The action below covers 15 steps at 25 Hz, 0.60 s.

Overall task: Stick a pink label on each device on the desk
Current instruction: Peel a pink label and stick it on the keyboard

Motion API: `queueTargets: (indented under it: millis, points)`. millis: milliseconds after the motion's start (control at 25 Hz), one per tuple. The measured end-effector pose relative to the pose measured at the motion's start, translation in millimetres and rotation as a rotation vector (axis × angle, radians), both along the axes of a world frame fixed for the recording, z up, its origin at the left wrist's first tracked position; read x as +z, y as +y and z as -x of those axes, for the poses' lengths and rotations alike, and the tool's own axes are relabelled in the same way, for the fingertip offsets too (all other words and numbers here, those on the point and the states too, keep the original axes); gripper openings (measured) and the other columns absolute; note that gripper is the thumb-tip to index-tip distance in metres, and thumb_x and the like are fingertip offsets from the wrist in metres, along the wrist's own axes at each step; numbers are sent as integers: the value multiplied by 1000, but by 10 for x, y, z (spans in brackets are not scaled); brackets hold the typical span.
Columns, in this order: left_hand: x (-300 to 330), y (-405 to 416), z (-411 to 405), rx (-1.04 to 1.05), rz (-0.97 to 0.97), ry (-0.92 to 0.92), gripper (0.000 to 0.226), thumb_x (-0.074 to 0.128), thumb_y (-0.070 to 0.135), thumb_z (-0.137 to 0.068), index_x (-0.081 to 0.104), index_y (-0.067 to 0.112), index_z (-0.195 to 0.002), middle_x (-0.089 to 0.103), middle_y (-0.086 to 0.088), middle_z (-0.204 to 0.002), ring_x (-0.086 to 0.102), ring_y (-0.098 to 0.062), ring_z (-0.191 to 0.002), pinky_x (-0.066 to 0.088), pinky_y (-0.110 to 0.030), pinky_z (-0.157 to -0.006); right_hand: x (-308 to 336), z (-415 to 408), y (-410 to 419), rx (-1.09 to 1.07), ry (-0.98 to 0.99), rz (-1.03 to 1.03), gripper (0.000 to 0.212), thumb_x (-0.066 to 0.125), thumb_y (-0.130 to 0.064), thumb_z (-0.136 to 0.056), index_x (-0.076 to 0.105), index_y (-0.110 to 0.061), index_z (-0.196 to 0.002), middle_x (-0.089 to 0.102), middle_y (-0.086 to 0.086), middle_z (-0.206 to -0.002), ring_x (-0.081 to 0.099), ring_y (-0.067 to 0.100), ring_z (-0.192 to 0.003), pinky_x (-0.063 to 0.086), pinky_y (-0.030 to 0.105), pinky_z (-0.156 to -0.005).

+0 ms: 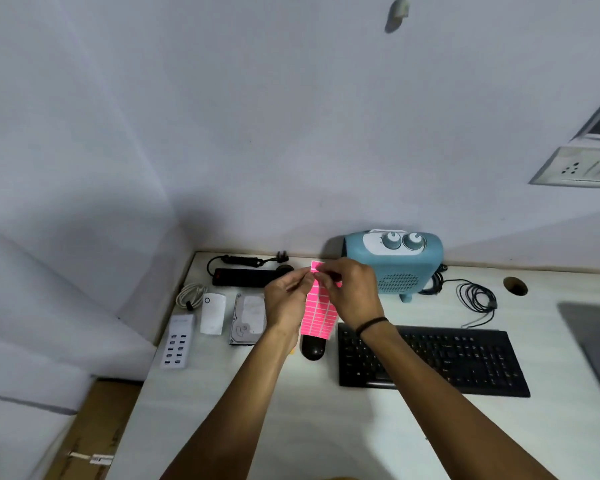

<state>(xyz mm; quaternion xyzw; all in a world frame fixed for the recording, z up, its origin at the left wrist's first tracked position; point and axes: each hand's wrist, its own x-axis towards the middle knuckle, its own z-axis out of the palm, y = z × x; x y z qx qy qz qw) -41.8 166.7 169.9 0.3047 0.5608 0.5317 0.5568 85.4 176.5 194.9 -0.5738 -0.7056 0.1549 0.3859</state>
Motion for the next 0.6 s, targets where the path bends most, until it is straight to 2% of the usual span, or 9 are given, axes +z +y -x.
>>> queueTargets:
  millis: [120,240,320,440,520,600]
  points:
    - [41,-38,59,-37,-35,63,17,68,6,-95,75,21,-99,79,6,-89,75,-7,-81,56,-17,-70,16,3,-35,12,37,0,13,76,-18,-83,80,-12,-94,78,4,-86,72,18,-74,57,34,-73]
    - [69,-95,83,-74,-127,205,18,67,4,-95,75,18,-103,77,9,-88,74,0,-81,55,-13,-72,57,0,-72,-25,101,50,12,79,-19,-80,80,-12,-90,78,3,-80,69,11,-67,55,27,-71]
    - [78,-116,85,-93,-211,319,18,67,4,-95,76,16,-104,76,11,-90,73,2,-84,55,-13,-77,72,1,-87,-59,150,106,12,80,-21,-79,80,-13,-89,78,1,-79,70,9,-69,54,20,-72]
    - [56,-131,111,-122,-292,440,15,68,7,-95,78,13,-103,77,10,-91,73,-1,-88,55,-15,-81,64,-14,-117,-87,201,166,11,80,-24,-80,81,-15,-86,77,-3,-75,67,2,-64,46,2,-64]
    - [54,-144,123,-152,-304,461,15,67,7,-95,79,13,-101,77,9,-91,73,-1,-88,55,-15,-80,20,-40,-126,-92,216,203,10,77,-26,-81,80,-17,-84,77,-5,-72,67,0,-62,46,2,-63]
    - [23,-156,121,-166,-283,451,15,66,7,-96,79,14,-101,78,8,-91,73,-2,-88,56,-17,-81,-95,-70,-105,-94,339,304,10,77,-26,-81,80,-16,-82,77,-4,-72,72,5,-68,54,12,-69]
